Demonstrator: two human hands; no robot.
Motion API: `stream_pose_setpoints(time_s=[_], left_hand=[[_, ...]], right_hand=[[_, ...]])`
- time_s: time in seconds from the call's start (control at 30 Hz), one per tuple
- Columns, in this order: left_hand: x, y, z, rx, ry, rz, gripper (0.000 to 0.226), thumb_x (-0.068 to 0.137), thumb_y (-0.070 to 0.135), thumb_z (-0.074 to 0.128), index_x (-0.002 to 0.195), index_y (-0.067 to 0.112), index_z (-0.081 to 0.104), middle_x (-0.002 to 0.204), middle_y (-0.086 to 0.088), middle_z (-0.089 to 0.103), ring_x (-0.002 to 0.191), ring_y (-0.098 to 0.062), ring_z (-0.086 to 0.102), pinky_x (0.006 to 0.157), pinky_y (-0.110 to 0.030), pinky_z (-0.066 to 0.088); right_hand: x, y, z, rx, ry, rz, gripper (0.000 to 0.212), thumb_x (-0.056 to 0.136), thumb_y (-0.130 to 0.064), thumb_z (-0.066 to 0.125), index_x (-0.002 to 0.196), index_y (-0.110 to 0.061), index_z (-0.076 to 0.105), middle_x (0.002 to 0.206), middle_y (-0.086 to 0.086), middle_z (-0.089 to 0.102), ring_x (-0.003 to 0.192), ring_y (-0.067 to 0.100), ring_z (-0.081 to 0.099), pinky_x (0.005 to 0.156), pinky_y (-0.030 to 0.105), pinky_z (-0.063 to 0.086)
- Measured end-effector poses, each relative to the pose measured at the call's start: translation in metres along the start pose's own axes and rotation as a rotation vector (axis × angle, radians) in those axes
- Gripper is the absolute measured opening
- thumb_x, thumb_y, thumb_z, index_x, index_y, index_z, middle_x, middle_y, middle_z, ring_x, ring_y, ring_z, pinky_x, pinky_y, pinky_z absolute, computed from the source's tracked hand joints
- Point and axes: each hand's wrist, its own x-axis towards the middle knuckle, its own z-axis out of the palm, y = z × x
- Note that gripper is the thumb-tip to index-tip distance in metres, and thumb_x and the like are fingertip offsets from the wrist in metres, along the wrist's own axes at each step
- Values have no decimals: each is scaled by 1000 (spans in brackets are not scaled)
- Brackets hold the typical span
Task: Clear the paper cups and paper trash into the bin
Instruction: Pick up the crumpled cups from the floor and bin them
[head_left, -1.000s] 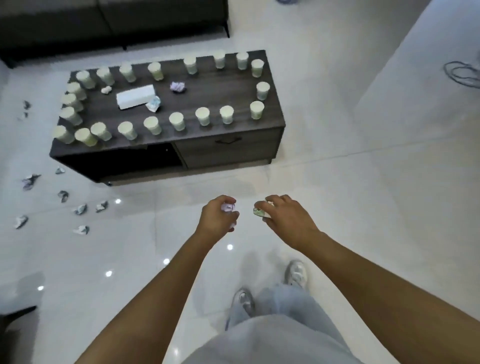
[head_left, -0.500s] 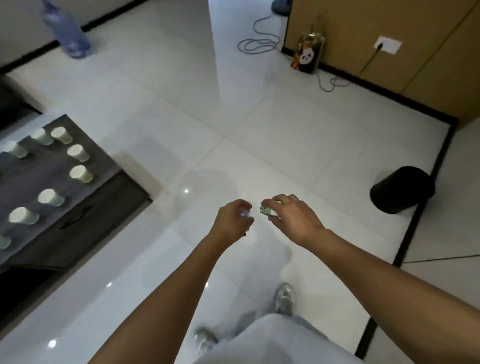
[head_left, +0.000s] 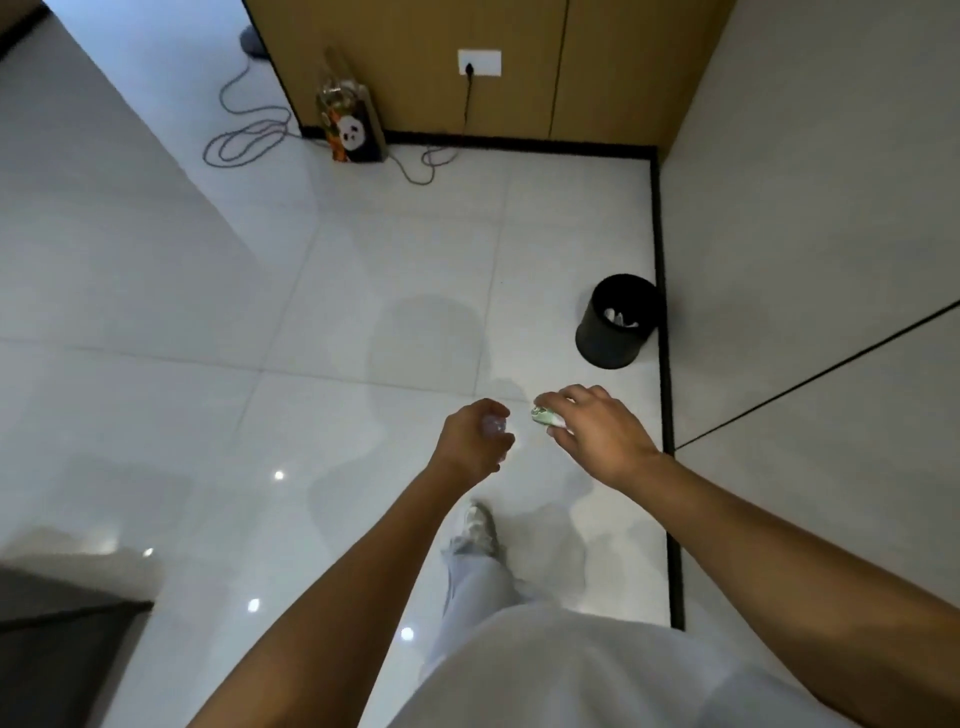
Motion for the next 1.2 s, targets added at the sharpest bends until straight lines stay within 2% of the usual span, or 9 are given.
stream_pose_setpoints(time_s=[0.2, 0.37, 0.6, 0.73, 0.9, 1.03, 1.2], left_hand=[[115, 76, 27, 111, -150, 46, 29, 85, 1, 61, 113, 7, 59, 103, -14, 62, 80, -28, 64, 78, -40, 59], [212, 139, 44, 172, -241, 60, 27, 82, -4, 61, 108, 4, 60, 95, -21, 65, 74, -28, 63, 74, -38, 56], [318, 207, 88, 259, -309, 58, 21, 82, -1, 62, 101, 9, 61, 78, -14, 62, 64, -27, 60, 68, -41, 56], [376, 237, 129, 354, -337, 93, 21, 83, 3, 63, 102, 11, 62, 82, -8, 62, 71, -31, 67, 73, -44, 59], [451, 264, 179, 353, -300, 31, 24, 83, 6, 64, 107, 10, 62, 89, -6, 63, 78, -32, 69, 76, -47, 58], [506, 266, 205, 389, -297, 18, 26, 83, 8, 65, 108, 14, 63, 100, -9, 66, 87, -33, 67, 82, -48, 56], [559, 244, 218, 465, -278, 10, 26, 86, 10, 64, 112, 14, 61, 104, -4, 63, 92, -27, 64, 86, -42, 55]], right_hand=[[64, 81, -26, 66, 38, 170, 39, 96, -27, 50, 134, -30, 46, 129, 0, 54, 113, 25, 49, 91, 35, 44], [131, 146, -56, 123, 73, 305, 39, 96, -26, 50, 134, -29, 48, 129, 3, 55, 114, 26, 49, 94, 35, 43], [193, 226, -83, 220, 126, 410, 40, 94, -22, 55, 135, -22, 52, 127, 6, 56, 111, 30, 52, 89, 38, 46], [234, 287, -88, 245, 92, 438, 44, 95, -23, 54, 138, -26, 47, 131, 5, 54, 114, 27, 52, 91, 33, 45], [290, 369, -86, 235, 37, 459, 44, 95, -26, 54, 138, -24, 46, 134, 5, 53, 116, 26, 52, 92, 31, 44], [329, 419, -71, 268, 10, 480, 45, 93, -22, 57, 137, -23, 48, 132, 7, 54, 115, 30, 52, 91, 34, 44], [369, 458, -34, 353, 71, 470, 41, 86, -11, 64, 127, -13, 59, 117, 14, 63, 102, 34, 59, 81, 36, 49]])
